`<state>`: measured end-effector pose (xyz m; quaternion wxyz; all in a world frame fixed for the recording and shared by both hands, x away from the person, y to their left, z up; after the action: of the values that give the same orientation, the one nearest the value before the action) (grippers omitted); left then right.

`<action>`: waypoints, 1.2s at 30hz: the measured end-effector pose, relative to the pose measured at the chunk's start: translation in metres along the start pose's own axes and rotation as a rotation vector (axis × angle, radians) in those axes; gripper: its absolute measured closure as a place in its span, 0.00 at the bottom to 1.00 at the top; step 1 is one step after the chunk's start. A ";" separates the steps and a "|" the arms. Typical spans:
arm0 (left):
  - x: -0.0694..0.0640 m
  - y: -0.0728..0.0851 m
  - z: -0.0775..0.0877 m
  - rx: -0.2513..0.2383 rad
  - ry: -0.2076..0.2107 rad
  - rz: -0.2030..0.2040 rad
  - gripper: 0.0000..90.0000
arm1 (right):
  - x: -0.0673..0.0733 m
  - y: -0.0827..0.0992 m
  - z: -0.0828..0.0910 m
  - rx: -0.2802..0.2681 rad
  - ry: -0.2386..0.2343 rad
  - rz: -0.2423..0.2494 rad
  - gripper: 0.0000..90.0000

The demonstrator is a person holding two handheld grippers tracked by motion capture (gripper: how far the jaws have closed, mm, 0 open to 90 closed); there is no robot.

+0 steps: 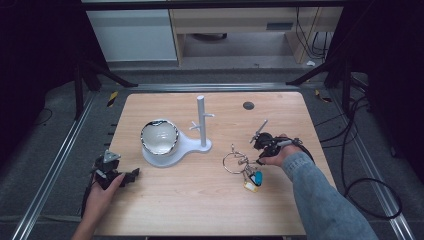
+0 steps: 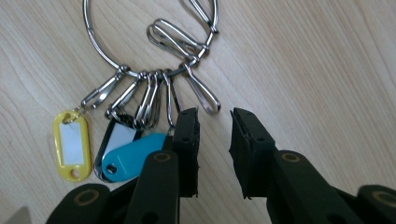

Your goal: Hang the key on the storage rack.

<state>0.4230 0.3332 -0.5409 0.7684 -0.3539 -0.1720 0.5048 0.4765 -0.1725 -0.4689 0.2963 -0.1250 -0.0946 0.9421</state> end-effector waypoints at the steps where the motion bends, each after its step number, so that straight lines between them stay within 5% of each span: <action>1: 0.000 0.000 0.000 0.000 0.000 0.000 0.00 | 0.000 -0.004 -0.001 0.003 -0.002 0.016 0.80; 10: 0.000 0.000 0.000 0.000 0.000 0.000 0.00 | 0.004 -0.019 -0.013 0.047 -0.018 0.082 0.80; 24: 0.000 0.000 0.000 0.000 0.000 0.000 0.00 | 0.010 -0.021 -0.021 0.114 -0.045 0.111 0.94; 36: 0.000 0.000 0.000 0.000 0.000 0.000 0.00 | 0.005 -0.031 -0.018 0.090 -0.018 0.155 0.77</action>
<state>0.4230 0.3332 -0.5409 0.7685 -0.3538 -0.1720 0.5046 0.4944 -0.1430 -0.4792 0.2271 -0.1102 -0.0450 0.9666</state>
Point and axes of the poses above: each handheld gripper's, and its own axes: z roughly backward along the jaws, y roughly out of its underside, x roughly to its left, the point moved 3 cm from there along -z, roughly forward along the jaws, and after that the axes turned 7 degrees about y, right-handed, at the moved point
